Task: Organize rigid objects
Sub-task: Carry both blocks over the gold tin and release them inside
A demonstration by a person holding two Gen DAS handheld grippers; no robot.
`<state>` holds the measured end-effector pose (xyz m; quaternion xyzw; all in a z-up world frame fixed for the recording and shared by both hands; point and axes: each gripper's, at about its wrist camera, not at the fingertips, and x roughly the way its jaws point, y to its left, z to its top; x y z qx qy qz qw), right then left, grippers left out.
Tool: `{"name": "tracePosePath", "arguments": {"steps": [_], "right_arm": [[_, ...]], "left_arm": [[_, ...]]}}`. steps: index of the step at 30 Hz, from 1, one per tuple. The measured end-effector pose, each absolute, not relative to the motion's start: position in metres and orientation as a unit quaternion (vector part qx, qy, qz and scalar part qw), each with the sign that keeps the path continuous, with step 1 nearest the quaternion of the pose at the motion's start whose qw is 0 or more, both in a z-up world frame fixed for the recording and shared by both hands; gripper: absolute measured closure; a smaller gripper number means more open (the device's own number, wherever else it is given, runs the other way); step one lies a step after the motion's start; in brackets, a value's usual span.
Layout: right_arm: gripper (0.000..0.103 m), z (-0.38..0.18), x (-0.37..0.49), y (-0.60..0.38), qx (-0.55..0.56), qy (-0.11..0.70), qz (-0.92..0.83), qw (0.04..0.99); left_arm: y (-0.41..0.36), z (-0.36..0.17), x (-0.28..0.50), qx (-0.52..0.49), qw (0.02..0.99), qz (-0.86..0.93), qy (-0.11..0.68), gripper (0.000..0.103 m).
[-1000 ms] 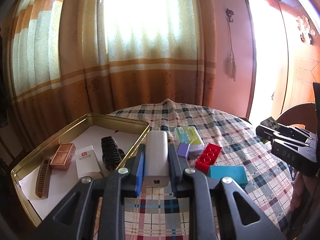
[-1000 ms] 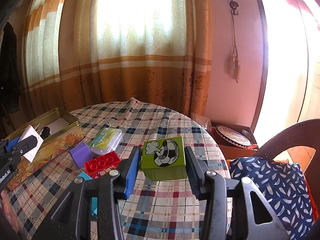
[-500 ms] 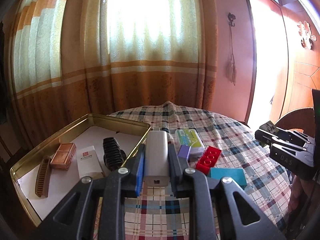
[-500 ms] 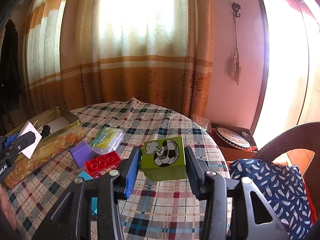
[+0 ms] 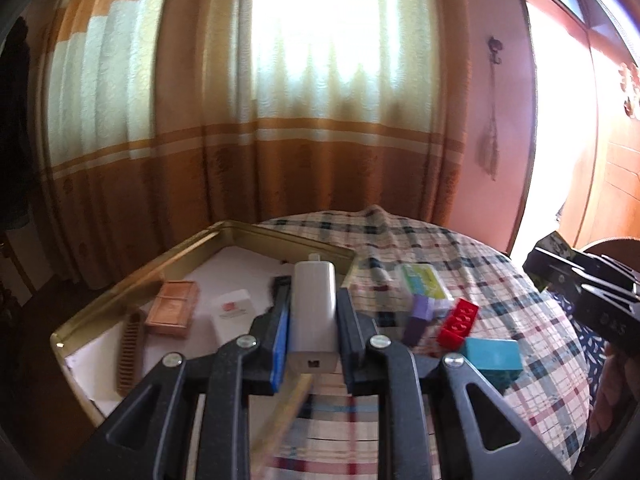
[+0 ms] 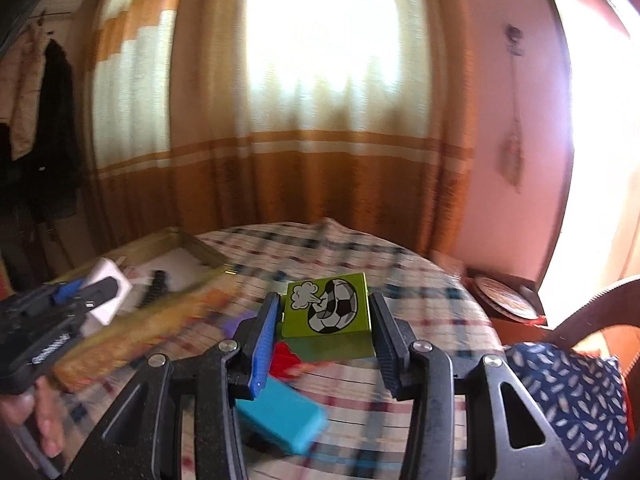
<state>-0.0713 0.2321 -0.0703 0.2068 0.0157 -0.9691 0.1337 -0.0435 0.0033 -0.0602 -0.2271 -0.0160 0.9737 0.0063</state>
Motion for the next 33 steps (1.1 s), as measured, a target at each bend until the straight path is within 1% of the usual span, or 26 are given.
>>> {"name": "tracePosePath", "arguments": {"steps": [6,12,15,20,33], "right_arm": [[0.056,-0.062,-0.085,0.170,0.228,0.023,-0.951,0.209],[0.056,-0.068,-0.100,0.103,0.252,0.057,-0.929,0.265],[0.056,-0.075,-0.109,0.079,0.271,0.056,-0.917,0.286],[0.056,-0.086,-0.124,0.050,0.298,0.060,-0.904,0.301],[0.055,-0.099,-0.128,0.002,0.317,0.090,-0.885,0.329]], "left_arm": [[-0.043,-0.056,-0.052,-0.238,-0.041,0.970,-0.028,0.083],[-0.084,-0.056,-0.068,-0.255,-0.084,0.962,-0.038,0.083],[-0.102,-0.060,-0.074,-0.265,-0.100,0.958,-0.048,0.083],[-0.125,-0.072,-0.084,-0.286,-0.121,0.948,-0.064,0.083],[-0.141,-0.079,-0.085,-0.303,-0.139,0.940,-0.071,0.083]]}}
